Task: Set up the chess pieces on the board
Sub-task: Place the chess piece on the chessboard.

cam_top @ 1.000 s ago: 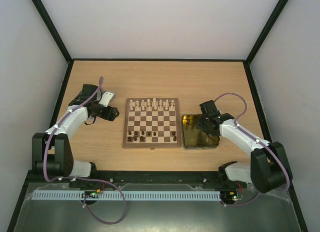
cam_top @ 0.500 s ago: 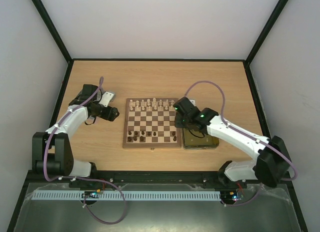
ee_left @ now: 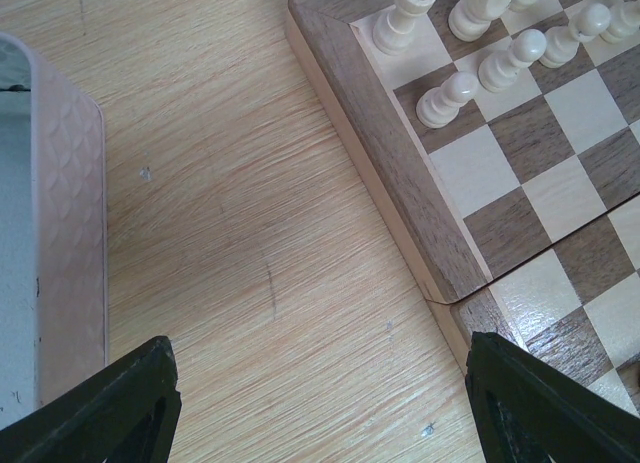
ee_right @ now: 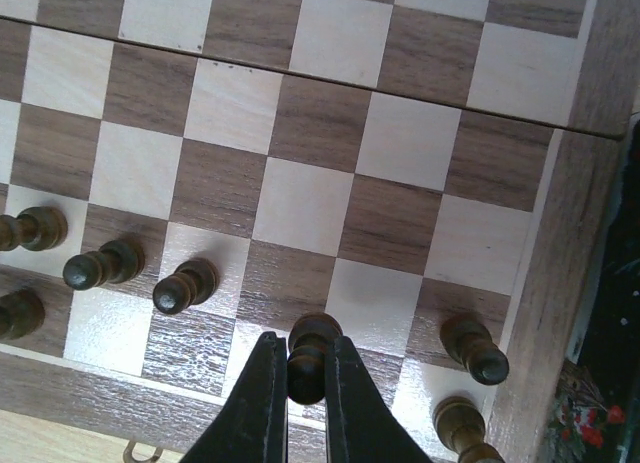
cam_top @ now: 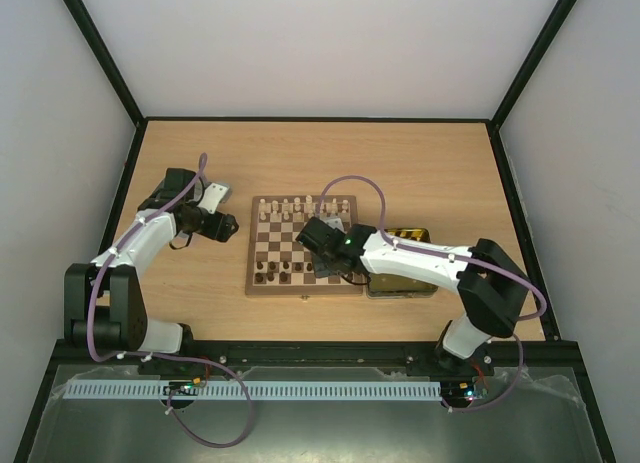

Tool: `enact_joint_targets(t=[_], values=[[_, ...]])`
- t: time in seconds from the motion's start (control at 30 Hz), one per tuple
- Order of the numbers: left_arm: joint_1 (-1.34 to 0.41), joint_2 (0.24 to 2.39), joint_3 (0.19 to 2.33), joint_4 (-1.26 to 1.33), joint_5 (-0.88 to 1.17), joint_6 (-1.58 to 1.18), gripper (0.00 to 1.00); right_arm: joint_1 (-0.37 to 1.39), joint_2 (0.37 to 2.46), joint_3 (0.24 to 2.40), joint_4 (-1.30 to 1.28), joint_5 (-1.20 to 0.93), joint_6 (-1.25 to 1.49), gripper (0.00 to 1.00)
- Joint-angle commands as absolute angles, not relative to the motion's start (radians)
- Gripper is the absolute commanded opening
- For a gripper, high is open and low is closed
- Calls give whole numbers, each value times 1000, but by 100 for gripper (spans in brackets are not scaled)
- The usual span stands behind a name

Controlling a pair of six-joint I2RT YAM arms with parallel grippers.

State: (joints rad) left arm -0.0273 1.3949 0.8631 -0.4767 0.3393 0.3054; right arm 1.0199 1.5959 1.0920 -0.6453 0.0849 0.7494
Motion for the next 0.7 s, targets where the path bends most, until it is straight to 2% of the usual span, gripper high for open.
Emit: enact_joint_targets(t=[0.0, 0.67], values=[[-21, 1399, 853, -474, 344, 310, 79, 1027, 1617, 1098, -632, 79, 768, 2], [-22, 1395, 854, -477, 350, 310, 79, 1028, 1693, 1117, -599, 69, 758, 2]])
